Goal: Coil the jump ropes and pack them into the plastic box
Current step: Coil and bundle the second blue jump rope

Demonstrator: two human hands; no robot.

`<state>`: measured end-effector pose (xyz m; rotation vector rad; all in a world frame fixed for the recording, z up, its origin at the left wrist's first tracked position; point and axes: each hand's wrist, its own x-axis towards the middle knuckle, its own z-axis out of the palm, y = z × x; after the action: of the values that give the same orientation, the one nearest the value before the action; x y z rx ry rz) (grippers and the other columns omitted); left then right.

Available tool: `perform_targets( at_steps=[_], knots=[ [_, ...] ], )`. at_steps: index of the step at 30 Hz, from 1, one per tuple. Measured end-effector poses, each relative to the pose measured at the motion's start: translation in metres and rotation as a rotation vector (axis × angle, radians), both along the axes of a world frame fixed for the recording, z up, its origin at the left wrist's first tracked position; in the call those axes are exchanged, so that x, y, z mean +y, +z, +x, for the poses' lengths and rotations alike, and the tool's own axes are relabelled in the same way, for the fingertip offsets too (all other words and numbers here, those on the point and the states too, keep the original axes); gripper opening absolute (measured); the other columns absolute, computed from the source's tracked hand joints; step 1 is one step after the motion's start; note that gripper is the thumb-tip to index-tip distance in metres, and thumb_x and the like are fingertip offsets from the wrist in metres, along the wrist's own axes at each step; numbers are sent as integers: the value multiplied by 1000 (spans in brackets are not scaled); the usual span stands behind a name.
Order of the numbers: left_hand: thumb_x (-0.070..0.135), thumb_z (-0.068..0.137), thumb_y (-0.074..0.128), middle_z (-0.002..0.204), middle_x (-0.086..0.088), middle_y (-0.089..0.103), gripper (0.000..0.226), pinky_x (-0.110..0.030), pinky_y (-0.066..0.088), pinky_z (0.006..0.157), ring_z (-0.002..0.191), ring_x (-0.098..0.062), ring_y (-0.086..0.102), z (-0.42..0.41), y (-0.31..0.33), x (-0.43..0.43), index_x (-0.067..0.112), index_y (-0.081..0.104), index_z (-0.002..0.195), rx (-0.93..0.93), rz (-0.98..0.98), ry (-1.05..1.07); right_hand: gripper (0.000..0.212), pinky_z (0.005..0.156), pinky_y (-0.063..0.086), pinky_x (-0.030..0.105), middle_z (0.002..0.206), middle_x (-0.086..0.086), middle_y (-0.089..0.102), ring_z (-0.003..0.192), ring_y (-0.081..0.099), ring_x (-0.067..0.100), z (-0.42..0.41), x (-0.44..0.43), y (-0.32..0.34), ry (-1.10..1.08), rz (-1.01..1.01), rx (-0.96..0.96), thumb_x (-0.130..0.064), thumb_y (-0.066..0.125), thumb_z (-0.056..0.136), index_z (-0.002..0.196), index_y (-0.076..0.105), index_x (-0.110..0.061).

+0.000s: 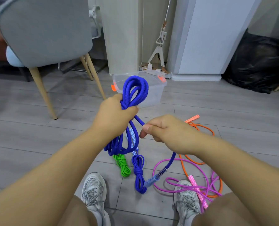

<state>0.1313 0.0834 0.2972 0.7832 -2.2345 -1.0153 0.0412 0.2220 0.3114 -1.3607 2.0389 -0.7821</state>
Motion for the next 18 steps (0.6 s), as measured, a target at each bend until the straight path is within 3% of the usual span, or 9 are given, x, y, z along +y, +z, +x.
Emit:
perform_targets(
  at_steps=[3, 5, 9, 13, 16, 18],
  knots=[
    [28, 85, 62, 64, -3, 53, 19, -27, 37, 50, 54, -17, 45, -2, -4, -1, 13, 51, 78, -44, -29, 25, 32, 51, 34, 11, 61, -6, 44, 55, 48, -3, 6, 5, 4, 15, 38, 89, -30, 40, 98, 103, 67, -14],
    [38, 84, 64, 64, -2, 53, 26, -28, 36, 51, 55, -16, 46, 0, -3, -5, 18, 50, 76, -114, -28, 7, 31, 66, 39, 17, 75, -3, 55, 76, 54, 8, 7, 11, 5, 50, 64, 159, -32, 40, 98, 105, 64, -14],
    [61, 80, 54, 71, -9, 60, 47, -33, 39, 54, 60, -23, 51, 6, -4, -13, 14, 52, 84, -343, -70, -87, 17, 63, 36, 20, 79, -1, 58, 73, 48, 9, 3, 21, 11, 81, -26, 218, -27, 49, 95, 96, 64, -19],
    [77, 72, 24, 76, -11, 57, 72, -34, 40, 64, 71, -28, 52, 9, -9, -7, 11, 50, 84, -418, -192, -288, 13, 64, 37, 16, 74, -7, 56, 74, 49, 5, -8, 17, 15, 52, -202, 234, -24, 54, 92, 92, 66, -21],
    [80, 72, 18, 78, -8, 59, 63, -35, 42, 69, 73, -26, 53, 12, -9, -4, 23, 45, 74, -413, -186, -411, 14, 68, 37, 13, 78, -5, 58, 78, 49, 4, -16, 10, 16, 37, -296, 287, -19, 55, 92, 91, 67, -14],
    [81, 66, 26, 75, -3, 57, 59, -34, 43, 67, 69, -22, 53, 11, -8, -1, 26, 45, 74, -424, -158, -462, 15, 70, 36, 15, 78, 1, 58, 79, 48, 9, -22, 5, 15, 25, -332, 327, -18, 55, 92, 88, 67, -10]
  ],
)
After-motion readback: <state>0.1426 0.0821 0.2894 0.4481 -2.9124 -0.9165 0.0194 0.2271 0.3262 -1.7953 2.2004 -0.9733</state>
